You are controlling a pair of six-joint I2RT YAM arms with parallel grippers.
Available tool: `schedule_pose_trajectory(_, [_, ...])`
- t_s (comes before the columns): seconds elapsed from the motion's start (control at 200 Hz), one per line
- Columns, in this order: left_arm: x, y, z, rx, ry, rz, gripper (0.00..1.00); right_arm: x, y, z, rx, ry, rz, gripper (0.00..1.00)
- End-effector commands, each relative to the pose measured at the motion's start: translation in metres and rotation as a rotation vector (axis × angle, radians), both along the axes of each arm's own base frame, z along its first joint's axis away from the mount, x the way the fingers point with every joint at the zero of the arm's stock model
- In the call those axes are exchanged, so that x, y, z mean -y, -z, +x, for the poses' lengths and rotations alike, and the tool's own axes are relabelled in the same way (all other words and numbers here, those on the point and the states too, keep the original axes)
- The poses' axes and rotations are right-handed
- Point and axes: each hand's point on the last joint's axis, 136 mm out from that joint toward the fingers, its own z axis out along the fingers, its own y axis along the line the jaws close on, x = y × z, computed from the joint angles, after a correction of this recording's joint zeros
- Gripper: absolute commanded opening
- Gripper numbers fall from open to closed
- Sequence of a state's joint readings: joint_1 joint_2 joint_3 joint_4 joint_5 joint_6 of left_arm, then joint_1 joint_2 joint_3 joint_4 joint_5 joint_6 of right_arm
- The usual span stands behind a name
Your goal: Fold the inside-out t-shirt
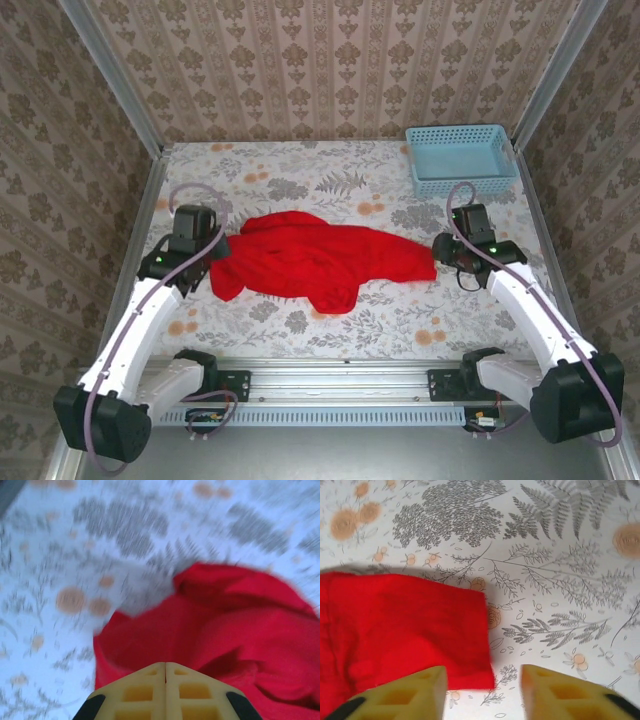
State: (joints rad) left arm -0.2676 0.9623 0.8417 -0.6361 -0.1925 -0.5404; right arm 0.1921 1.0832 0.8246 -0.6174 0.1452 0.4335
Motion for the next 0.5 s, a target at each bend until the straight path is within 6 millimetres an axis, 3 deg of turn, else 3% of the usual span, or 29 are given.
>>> schedule_pose_trajectory(0.0, [-0.009,0.009,-0.005,0.021,-0.064,-0.077,0.00,-0.022,-0.022,0.009,0.068,-0.125,-0.128,0.52])
schedule_pose_trajectory(0.125, [-0.019,0.032,-0.012,-0.005,-0.111,-0.125,0.00,-0.104,-0.018,0.013,0.099,-0.458,-0.127,0.54])
schedule_pose_trajectory(0.235, [-0.023,0.043,-0.013,-0.022,-0.121,-0.146,0.00,-0.158,0.011,0.009,0.037,-0.653,-0.146,0.53])
schedule_pose_trajectory(0.375, [-0.024,0.046,-0.011,-0.031,-0.119,-0.158,0.00,-0.211,0.038,-0.005,0.005,-0.844,-0.143,0.54])
schedule_pose_trajectory(0.49, [-0.026,0.046,-0.010,-0.032,-0.122,-0.164,0.00,-0.229,0.054,-0.014,-0.011,-0.908,-0.169,0.56])
